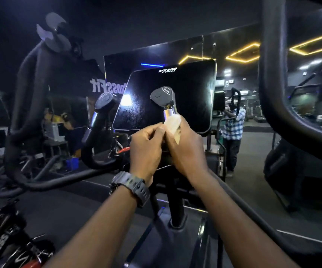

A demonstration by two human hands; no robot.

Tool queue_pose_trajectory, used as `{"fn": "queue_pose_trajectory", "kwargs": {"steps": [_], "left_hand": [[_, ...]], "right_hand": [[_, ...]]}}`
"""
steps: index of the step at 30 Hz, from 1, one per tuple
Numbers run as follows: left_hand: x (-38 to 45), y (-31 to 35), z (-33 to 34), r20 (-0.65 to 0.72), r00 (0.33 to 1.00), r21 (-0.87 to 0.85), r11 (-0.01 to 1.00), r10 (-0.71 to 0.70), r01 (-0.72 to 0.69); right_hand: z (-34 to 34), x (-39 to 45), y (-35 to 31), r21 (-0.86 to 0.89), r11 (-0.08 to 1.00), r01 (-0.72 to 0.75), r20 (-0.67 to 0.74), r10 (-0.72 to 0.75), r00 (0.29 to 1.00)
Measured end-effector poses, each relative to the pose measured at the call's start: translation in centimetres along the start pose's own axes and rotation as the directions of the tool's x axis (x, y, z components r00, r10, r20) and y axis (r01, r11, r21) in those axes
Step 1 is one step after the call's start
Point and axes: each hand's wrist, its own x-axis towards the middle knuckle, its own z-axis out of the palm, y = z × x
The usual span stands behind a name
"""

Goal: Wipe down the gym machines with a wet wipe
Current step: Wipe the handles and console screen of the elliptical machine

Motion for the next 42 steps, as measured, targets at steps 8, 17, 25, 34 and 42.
{"fn": "queue_pose_trajectory", "kwargs": {"steps": [8, 17, 25, 34, 42], "left_hand": [[-0.2, -0.6, 2.1, -0.231, 0.973, 0.011, 1.000, 0.014, -0.012], [-1.7, 1.3, 1.3, -0.089, 0.994, 0.024, 0.998, -0.056, 0.058], [-2.2, 1.9, 2.6, -0.184, 0.982, 0.100, 0.992, -0.051, 0.071], [-1.8, 0.9, 3.0, -0.260, 0.965, 0.052, 0.998, -0.029, 0.043], [0.2, 0.1, 1.5, -0.221, 0.971, -0.180, 0.982, -0.095, 0.056]], "right_hand": [[0.1, -0.6, 0.5, -0.021, 0.998, -0.060, 0.017, 0.060, 0.998], [-0.8, -5.5, 1.7, -0.064, 0.998, 0.008, 0.002, -0.008, 1.000], [-1.2, -1.3, 0.3, 0.101, 0.990, -0.100, 0.115, 0.089, 0.989], [-0.9, -6.4, 3.2, 0.039, 0.998, -0.055, 0.118, 0.050, 0.992], [0.8, -1.7, 0.2, -0.012, 0.999, -0.031, -0.020, 0.031, 0.999]]}}
